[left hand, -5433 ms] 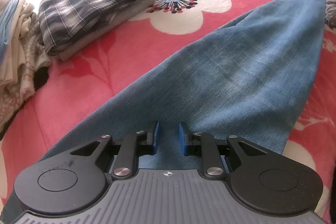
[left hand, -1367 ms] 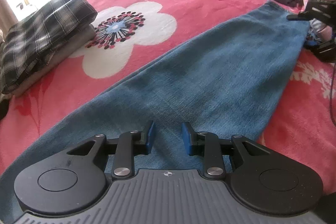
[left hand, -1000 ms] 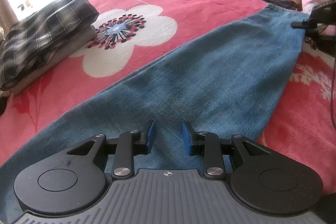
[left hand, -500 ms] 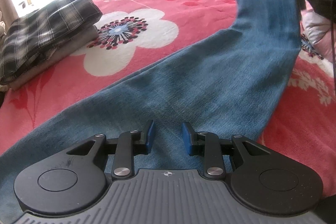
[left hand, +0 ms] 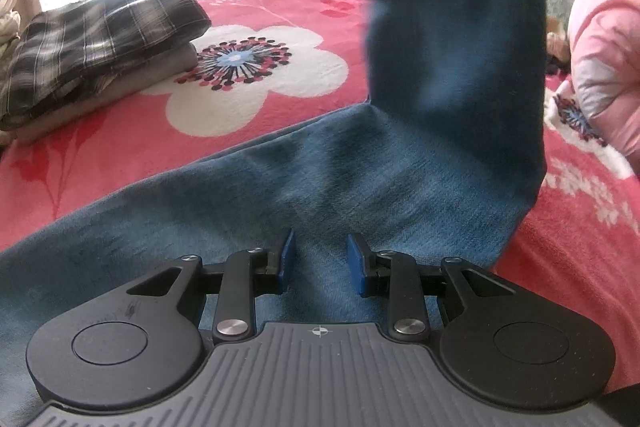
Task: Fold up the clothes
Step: 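Lift the jeans leg with the right gripper and fold it over the other leg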
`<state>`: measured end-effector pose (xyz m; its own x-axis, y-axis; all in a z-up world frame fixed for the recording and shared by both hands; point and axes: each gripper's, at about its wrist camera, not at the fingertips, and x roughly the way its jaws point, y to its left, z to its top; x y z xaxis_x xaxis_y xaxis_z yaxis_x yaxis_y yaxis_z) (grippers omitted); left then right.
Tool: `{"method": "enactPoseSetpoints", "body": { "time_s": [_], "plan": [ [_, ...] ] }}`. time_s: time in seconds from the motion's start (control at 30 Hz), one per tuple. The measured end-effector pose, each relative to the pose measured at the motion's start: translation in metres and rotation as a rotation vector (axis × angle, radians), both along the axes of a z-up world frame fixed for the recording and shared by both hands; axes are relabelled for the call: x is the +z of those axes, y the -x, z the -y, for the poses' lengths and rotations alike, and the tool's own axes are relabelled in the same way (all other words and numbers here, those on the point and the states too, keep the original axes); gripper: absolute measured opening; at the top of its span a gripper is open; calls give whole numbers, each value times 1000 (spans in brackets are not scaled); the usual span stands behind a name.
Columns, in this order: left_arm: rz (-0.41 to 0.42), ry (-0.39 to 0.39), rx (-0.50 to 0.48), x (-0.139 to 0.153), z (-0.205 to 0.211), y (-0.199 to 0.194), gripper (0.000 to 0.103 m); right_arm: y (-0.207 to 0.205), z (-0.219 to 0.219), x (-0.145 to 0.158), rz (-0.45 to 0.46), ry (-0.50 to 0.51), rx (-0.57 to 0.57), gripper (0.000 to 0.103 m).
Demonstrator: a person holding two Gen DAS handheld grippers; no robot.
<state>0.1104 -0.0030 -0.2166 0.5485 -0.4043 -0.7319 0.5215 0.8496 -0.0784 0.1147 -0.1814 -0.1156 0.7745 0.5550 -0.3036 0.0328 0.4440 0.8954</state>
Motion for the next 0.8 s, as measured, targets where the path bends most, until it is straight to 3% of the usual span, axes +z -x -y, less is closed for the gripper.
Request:
{"method": "enactPoseSetpoints", "body": {
  "time_s": [0.27, 0.57, 0.7, 0.8],
  "plan": [
    [-32, 55, 59, 20, -44, 7, 28, 2, -47, -1, -15, -28, 82, 7],
    [-58, -13, 265, 55, -170, 37, 28, 2, -116, -6, -6, -24, 208, 7],
    [-141, -47, 303, 38, -202, 40, 28, 1, -144, -15, -26, -31, 239, 7],
    [-147, 10, 306, 24, -214, 40, 29, -2, -164, -22, -38, -16, 272, 7]
  ]
}}
